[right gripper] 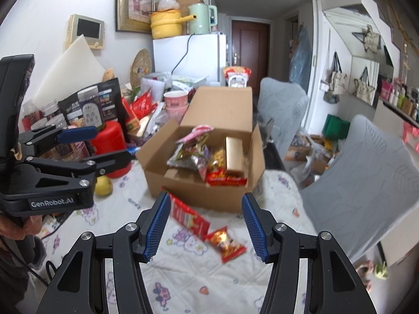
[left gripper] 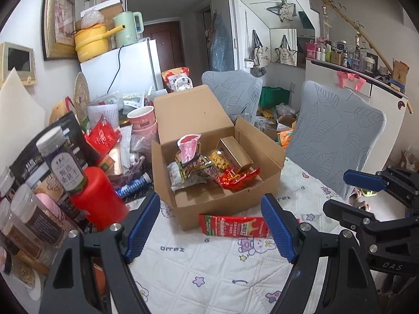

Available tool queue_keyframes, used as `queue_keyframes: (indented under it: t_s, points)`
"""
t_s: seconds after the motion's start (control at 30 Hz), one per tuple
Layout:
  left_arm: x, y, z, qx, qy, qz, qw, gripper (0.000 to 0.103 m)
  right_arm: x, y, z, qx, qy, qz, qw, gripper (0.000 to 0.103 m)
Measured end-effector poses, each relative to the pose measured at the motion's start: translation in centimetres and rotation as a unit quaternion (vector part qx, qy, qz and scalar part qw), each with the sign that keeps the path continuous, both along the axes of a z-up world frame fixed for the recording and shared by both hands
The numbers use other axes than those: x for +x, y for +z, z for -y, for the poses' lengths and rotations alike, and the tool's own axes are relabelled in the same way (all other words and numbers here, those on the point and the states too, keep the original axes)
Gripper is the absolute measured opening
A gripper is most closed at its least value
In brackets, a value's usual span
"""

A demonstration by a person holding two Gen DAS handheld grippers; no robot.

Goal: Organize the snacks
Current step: 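Withdraw both grippers from the box back toward the snacks on the table, then grasp the long red-and-green printed bag with the right gripper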

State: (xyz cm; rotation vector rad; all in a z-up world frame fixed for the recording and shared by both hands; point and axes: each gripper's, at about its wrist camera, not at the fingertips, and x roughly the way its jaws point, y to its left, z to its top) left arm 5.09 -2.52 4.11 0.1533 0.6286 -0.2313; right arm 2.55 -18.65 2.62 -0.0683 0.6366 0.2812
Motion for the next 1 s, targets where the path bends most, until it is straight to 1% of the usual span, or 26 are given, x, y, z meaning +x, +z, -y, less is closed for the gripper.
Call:
queue_keyframes:
  t_s: [0.1,0.23,0.33,0.57,0.7,0.8,0.87,1.0]
  points:
    - [-0.6,-0.8,-0.6,-0.011,-0.005,-0.013,0.9998,0.079,-0.3,-1.0,0.1,0.003,0.000,-0.008,1.000,0.056]
    - [-1.5,-2.1,-0.9,-0.004,-0.004,-0.020,0.9998,0.079,-0.4,-2.5,0.1,0.016,0.010,-0.026,0.999,0.056]
    - [-2.0,-3.0,-1.1,-0.006,-0.009,-0.030,0.9995,0.079,-0.2,-3.7,-0.2,0.022,0.019,-0.040,0.999,0.056]
    - [-2.6,-5.5,-1.5,-0.014,0.000,-0.051,0.9986,0.079,1.0,-6.3,-0.7,0.037,0.035,-0.070,0.996,0.056]
    - [-2.0,-6.6,-1.4,-0.010,-0.004,-0.059,0.9982,0.079,2.4,-7.5,-1.2,0.029,0.045,-0.084,0.995,0.056]
    - [-1.0,-7.3,-1.6,-0.024,-0.003,-0.073,0.9970,0.079,3.4,-7.9,-1.3,0.026,0.053,-0.087,0.994,0.057]
    - [-0.2,-7.9,-1.8,-0.031,-0.002,-0.080,0.9963,0.079,4.4,-8.2,-1.3,0.026,0.059,-0.090,0.994,0.062]
    - [1.3,-8.9,-1.9,-0.033,0.003,-0.091,0.9953,0.079,6.7,-9.3,-1.6,0.020,0.074,-0.105,0.992,0.062]
